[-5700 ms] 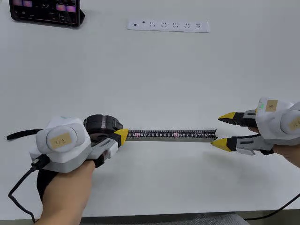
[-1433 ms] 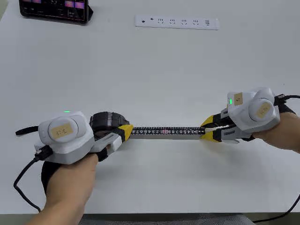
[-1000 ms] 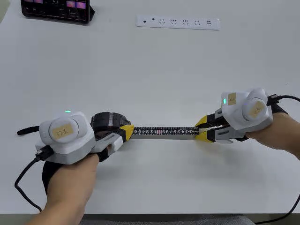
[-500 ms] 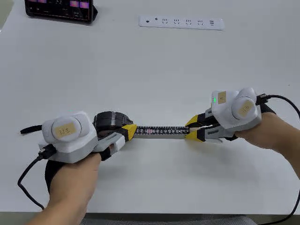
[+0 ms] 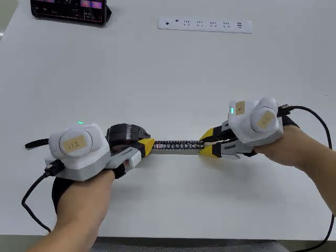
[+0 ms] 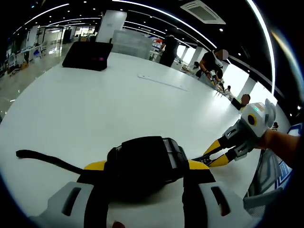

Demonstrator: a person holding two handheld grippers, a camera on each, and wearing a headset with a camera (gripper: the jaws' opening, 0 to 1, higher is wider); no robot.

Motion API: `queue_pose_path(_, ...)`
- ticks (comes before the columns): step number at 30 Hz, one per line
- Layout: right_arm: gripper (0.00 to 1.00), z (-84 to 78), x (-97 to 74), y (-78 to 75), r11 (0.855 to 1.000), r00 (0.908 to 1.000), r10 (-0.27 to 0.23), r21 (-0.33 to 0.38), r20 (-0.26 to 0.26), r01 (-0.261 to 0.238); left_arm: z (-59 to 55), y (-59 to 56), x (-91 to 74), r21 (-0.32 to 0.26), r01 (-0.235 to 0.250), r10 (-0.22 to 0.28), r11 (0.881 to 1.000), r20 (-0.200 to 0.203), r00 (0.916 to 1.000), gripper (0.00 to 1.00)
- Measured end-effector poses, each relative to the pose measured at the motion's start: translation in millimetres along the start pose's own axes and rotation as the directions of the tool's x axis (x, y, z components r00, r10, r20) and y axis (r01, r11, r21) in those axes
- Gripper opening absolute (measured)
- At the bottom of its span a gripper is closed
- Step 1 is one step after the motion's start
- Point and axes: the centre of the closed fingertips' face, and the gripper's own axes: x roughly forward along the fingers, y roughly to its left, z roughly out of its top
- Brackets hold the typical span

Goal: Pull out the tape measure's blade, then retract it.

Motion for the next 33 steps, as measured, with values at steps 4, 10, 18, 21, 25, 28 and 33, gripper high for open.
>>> queue_pose_path(4,0.10,5.1,4.2,1.0,1.000,1.0000,0.003,0.001,0.009,-0.003,-0.1,-0.1,0.1,-0.001,0.001,-0.001,1.000,-0.001,1.0000,0.58)
queue_pose_path(10,0.10,11.3,9.2,2.2,1.000,0.9998,0.010,-0.003,0.019,-0.010,-0.1,0.1,0.2,-0.004,0.003,-0.003,1.000,0.000,1.0000,0.58)
queue_pose_path(18,0.10,17.4,15.6,2.6,1.000,0.9993,0.018,0.000,0.033,-0.018,-0.4,-0.2,0.0,-0.006,0.004,-0.004,1.000,-0.001,1.0000,0.58)
queue_pose_path(21,0.10,20.2,18.2,3.0,1.000,0.9991,0.021,0.000,0.037,-0.021,-0.3,-0.1,0.1,-0.007,0.004,-0.004,1.000,-0.001,1.0000,0.58)
queue_pose_path(25,0.10,24.3,22.3,3.4,1.000,0.9986,0.026,0.002,0.046,-0.026,-0.3,-0.1,0.1,-0.006,0.005,-0.005,1.000,-0.001,1.0000,0.58)
queue_pose_path(28,0.10,27.2,24.9,3.8,1.000,0.9982,0.029,0.007,0.052,-0.029,-0.2,-0.1,0.1,-0.008,0.006,-0.006,1.000,-0.001,1.0000,0.58)
queue_pose_path(33,0.10,29.3,26.7,3.5,0.999,0.9978,0.031,0.013,0.058,-0.032,-0.1,-0.5,-0.3,-0.009,0.007,-0.007,1.000,0.000,1.0000,0.58)
